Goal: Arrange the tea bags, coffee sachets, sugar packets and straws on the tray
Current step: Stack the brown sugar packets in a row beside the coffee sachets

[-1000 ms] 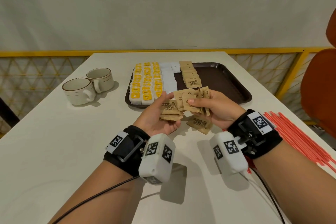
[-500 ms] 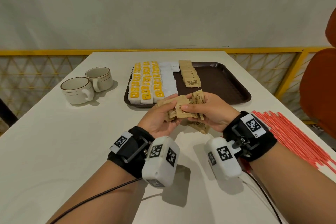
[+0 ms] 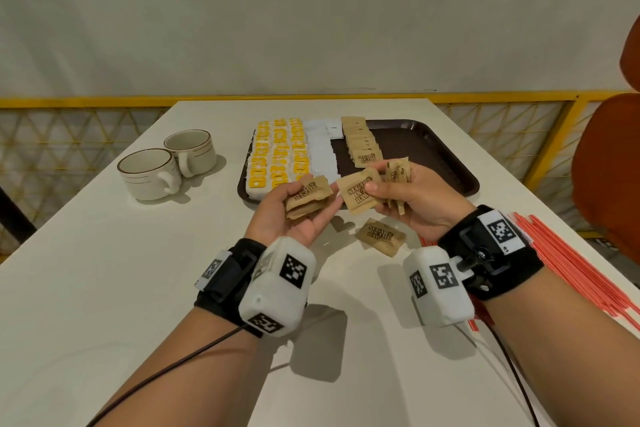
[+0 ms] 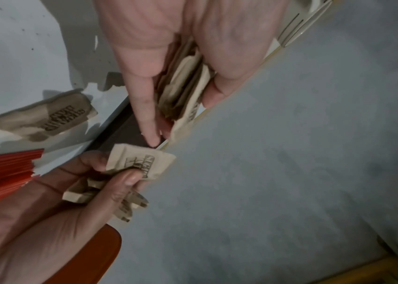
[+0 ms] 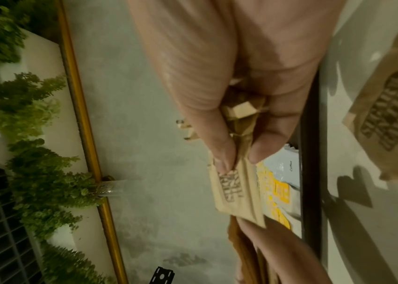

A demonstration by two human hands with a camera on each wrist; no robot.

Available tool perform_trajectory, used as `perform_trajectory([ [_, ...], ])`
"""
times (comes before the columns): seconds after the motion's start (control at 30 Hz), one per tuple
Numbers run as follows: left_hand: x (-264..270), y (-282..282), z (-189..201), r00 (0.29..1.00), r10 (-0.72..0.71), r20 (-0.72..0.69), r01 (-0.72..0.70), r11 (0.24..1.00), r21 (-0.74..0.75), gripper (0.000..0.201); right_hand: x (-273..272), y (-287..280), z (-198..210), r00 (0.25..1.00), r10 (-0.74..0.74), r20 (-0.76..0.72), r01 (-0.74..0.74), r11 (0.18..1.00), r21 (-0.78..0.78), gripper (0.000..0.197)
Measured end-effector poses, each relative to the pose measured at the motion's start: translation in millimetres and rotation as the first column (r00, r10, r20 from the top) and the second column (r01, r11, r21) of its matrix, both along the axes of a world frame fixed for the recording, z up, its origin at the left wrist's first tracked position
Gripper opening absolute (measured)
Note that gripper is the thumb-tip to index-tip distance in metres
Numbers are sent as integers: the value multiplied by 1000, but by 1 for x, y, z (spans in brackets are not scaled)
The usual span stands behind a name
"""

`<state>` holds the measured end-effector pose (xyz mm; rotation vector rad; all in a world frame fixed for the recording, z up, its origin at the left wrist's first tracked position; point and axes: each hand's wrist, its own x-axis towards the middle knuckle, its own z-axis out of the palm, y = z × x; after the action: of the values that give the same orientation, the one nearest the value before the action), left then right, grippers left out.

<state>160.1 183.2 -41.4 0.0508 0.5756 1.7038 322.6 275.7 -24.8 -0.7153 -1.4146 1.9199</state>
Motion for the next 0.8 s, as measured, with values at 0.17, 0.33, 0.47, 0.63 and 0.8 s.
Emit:
perform_trajectory([
  [0.17, 4, 0, 0, 1000, -5, 27, 3, 994, 106, 30, -1, -4, 1, 999, 33, -24, -33, 999, 32, 26],
  [0.33, 5, -1, 2, 999, -13, 48, 7, 992, 126, 35, -2, -6, 4, 995, 59, -85, -59, 998, 2, 27],
  [0.47, 10, 1, -1, 997, -81, 0, 81, 995, 57, 41, -5, -9, 2, 993, 52, -107, -54, 998, -15, 30],
  [0.63, 23, 1, -7, 979, -155, -129, 167, 982, 88, 32, -13, -18, -6, 999, 5, 49, -10, 996, 88, 26],
  [0.8, 20, 7, -14, 981, -97, -170, 94, 995, -27, 22, -9, -17, -2, 988, 155, 22, -156, 987, 42, 11],
])
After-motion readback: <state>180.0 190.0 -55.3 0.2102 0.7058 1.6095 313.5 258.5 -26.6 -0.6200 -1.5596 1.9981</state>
